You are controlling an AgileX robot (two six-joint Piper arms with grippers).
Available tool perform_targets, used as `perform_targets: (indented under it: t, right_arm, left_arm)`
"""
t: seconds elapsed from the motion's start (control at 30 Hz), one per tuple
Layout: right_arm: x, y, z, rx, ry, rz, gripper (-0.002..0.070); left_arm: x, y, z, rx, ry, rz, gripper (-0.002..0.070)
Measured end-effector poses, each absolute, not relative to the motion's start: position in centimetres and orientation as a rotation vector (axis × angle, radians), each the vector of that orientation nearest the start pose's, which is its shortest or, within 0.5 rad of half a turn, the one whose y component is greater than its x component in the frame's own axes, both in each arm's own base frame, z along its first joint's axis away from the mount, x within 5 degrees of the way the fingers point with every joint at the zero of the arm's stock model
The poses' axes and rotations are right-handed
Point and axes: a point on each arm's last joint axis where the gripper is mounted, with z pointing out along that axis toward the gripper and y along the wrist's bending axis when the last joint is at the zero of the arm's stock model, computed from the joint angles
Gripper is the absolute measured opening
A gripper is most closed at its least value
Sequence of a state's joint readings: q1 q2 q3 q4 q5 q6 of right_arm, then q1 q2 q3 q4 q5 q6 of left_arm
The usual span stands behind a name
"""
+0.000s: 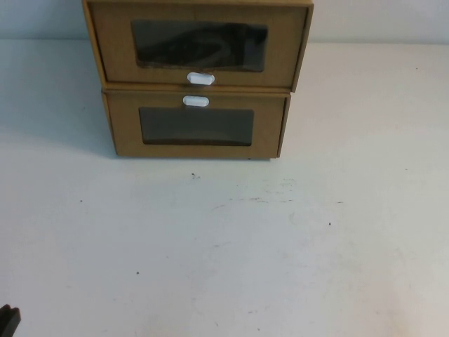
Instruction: Close the shoe box
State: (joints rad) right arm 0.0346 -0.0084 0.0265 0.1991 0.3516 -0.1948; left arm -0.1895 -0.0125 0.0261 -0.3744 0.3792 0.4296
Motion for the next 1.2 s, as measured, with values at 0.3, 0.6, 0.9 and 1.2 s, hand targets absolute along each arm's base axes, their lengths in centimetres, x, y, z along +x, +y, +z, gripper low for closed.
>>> perform_targets:
  t: [0.3, 0.6, 0.9, 1.2]
  right_arm:
    - [5.3, 0.8, 17.4, -0.085, 1.845, 0.084, -0.0011]
    - [5.3, 0.8, 17.4, -0.086, 1.845, 0.084, -0.0011]
    - [5.3, 0.8, 17.4, -0.086, 1.845, 0.084, -0.0011]
    - [5.3, 0.8, 17.4, -0.086, 1.845, 0.084, -0.0011]
  left_arm:
    - [4.9, -2.2, 17.3, 0.343, 1.823, -0.2, -0.0002]
    - [5.2, -1.6, 17.9, 0.378, 1.741, -0.058, -0.0002]
    - [5.3, -0.7, 17.4, 0.202, 1.83, -0.016, -0.0002]
    - [5.2, -0.7, 17.1, 0.206, 1.86, -0.014, -0.0002]
